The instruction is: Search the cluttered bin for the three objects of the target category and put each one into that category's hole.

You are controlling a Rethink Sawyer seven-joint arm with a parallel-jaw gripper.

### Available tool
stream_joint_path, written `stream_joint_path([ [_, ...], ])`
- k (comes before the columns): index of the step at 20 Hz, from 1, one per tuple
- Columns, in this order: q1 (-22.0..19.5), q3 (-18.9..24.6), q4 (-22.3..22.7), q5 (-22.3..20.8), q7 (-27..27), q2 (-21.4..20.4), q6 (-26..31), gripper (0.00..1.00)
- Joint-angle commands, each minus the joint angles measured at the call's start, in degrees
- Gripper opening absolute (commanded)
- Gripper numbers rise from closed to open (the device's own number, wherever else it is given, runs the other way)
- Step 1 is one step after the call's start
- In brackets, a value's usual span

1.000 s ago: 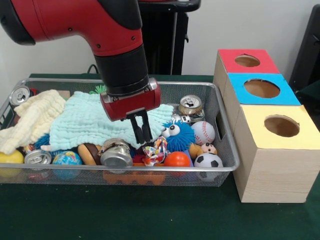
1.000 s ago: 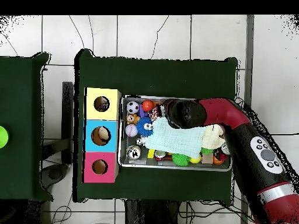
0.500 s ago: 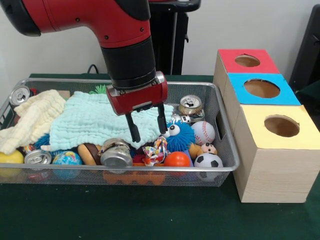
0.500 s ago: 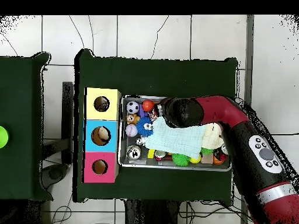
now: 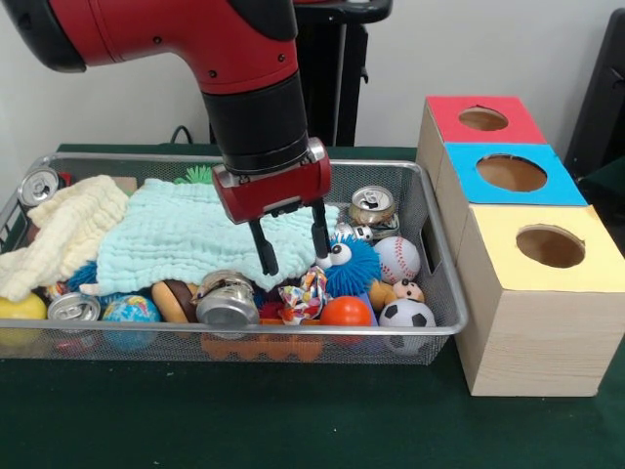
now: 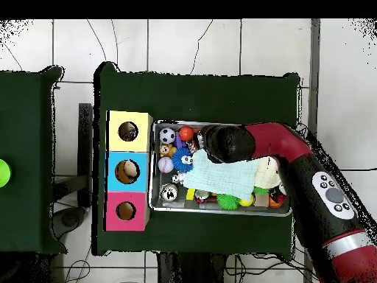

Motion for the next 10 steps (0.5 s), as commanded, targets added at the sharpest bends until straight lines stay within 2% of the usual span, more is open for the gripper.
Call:
stream_joint_path([
  [1, 0.64, -3.83, 2.64, 0.64, -2.13, 1.48, 2.99, 1.0],
  [10, 1.72, -5.71, 0.93, -2.55, -2.46, 5.28, -1.0, 1.0],
])
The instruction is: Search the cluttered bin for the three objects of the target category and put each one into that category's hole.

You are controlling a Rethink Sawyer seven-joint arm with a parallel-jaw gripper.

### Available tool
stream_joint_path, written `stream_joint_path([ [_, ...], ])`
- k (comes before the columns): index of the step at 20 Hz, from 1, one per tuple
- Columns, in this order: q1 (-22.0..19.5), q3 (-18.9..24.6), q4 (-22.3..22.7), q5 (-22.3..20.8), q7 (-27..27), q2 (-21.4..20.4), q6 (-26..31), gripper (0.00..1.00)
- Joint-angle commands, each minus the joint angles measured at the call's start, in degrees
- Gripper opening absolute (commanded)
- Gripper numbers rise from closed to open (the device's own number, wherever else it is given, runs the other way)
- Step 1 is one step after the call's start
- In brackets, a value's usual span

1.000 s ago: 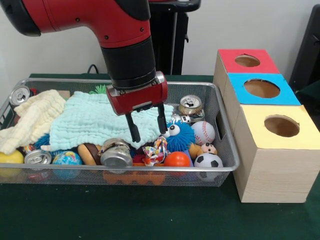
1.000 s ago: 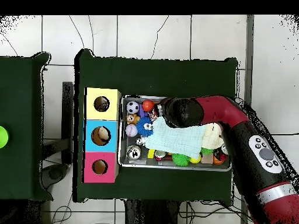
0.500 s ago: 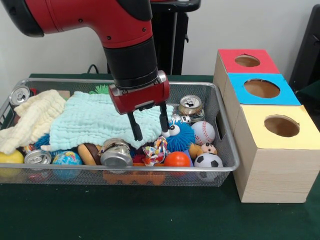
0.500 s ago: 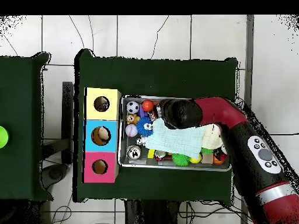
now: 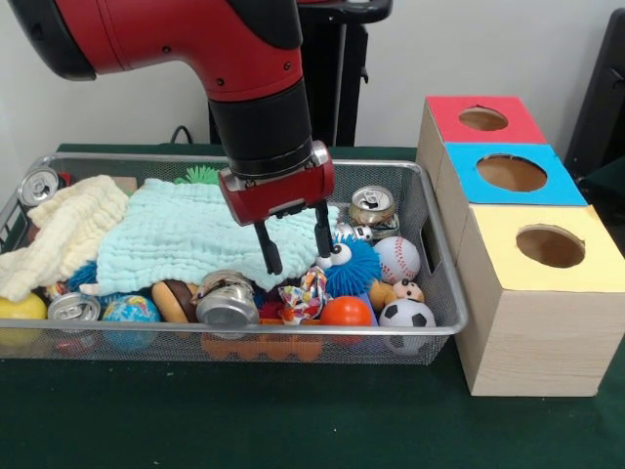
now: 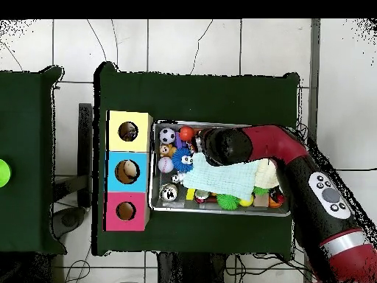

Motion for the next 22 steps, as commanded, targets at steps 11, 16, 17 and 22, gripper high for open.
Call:
stream_joint_path([
  [11, 1.76, -6.21, 0.08, -3.81, -0.86, 6.11, -4.69, 1.0],
  [16, 2.69, -8.0, 0.41, -4.58, 1.6, 6.39, -7.83, 1.0],
  [17, 2.82, -8.25, 0.47, -4.57, 1.76, 6.41, -8.24, 1.0],
  [22, 3.61, -9.84, 1.01, -4.09, 3.25, 6.15, -10.51, 1.0],
])
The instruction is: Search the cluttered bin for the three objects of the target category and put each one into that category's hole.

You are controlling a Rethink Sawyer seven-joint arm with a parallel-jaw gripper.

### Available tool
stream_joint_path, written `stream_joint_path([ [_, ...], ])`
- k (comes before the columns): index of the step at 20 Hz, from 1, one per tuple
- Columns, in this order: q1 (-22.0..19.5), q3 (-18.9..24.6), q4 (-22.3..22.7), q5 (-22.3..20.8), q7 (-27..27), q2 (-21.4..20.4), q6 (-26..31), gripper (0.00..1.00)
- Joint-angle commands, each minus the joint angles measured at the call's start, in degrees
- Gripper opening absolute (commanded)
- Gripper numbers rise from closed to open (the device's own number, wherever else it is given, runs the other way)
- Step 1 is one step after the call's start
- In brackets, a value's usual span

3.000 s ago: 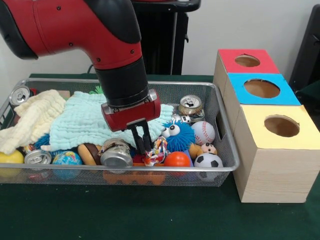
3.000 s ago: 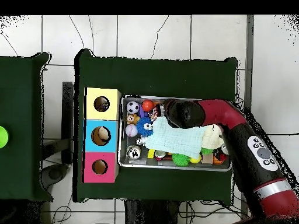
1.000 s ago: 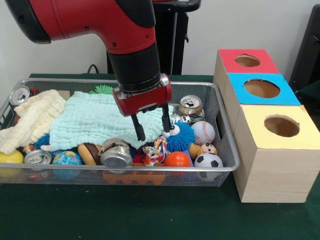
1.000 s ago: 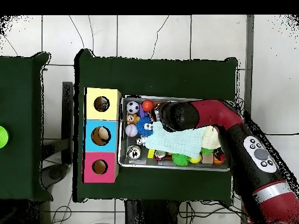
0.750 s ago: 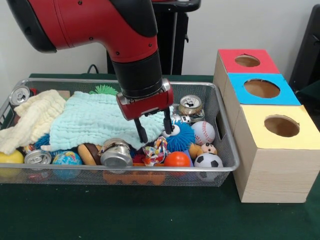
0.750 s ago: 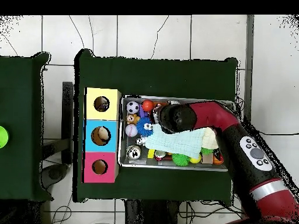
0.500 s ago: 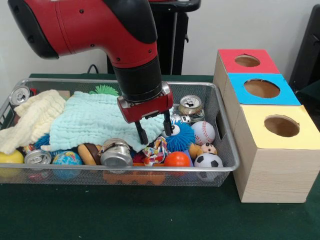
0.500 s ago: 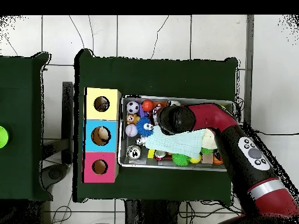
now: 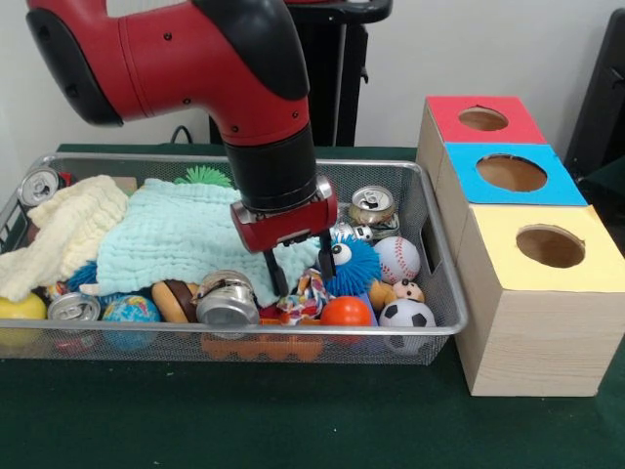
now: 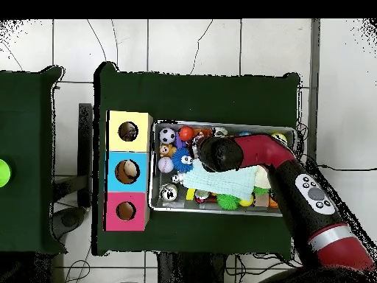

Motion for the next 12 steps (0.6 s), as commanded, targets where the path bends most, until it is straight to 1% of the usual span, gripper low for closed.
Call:
stream_joint_path([
  [1, 1.35, -5.18, 1.13, -2.63, 3.39, 1.92, -5.0, 1.0],
  [8, 1.96, -7.27, 2.71, -1.51, 5.8, 1.63, -8.41, 1.0],
  [12, 3.06, -7.97, 2.23, -1.1, 5.32, 1.87, -8.47, 1.0],
])
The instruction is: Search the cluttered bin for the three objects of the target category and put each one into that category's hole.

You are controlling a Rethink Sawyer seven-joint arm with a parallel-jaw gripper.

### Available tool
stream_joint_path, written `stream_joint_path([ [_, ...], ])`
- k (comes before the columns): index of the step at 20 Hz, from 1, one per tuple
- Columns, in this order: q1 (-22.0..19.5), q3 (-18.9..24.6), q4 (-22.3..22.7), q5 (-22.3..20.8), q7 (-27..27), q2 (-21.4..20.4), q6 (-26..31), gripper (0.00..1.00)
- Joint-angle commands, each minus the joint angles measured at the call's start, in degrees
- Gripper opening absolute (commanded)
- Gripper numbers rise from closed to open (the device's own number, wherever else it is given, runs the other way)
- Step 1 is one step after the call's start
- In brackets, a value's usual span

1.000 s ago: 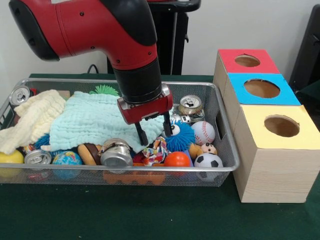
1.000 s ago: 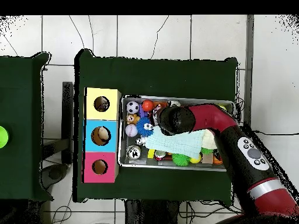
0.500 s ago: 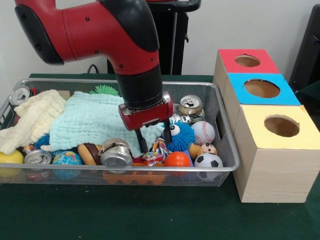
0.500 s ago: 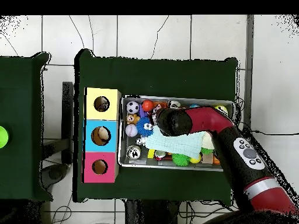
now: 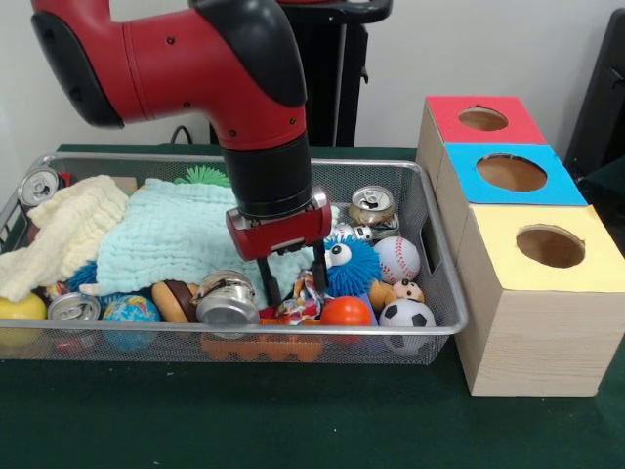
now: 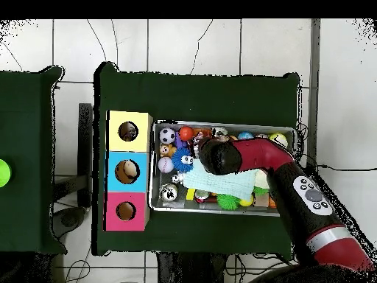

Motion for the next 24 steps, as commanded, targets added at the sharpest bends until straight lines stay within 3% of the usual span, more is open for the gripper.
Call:
stream_joint_path([
  [1, 1.73, -4.56, 1.77, -0.9, 4.8, 1.99, -2.7, 1.0],
  [13, 2.83, -5.89, 1.25, -0.13, 4.03, 3.28, -4.18, 1.0],
  [14, 2.67, -5.87, 1.38, 0.13, 3.9, 3.39, -4.14, 0.0],
  [24, 1.95, -5.24, 1.42, 0.38, 3.03, 3.71, -4.14, 0.0],
])
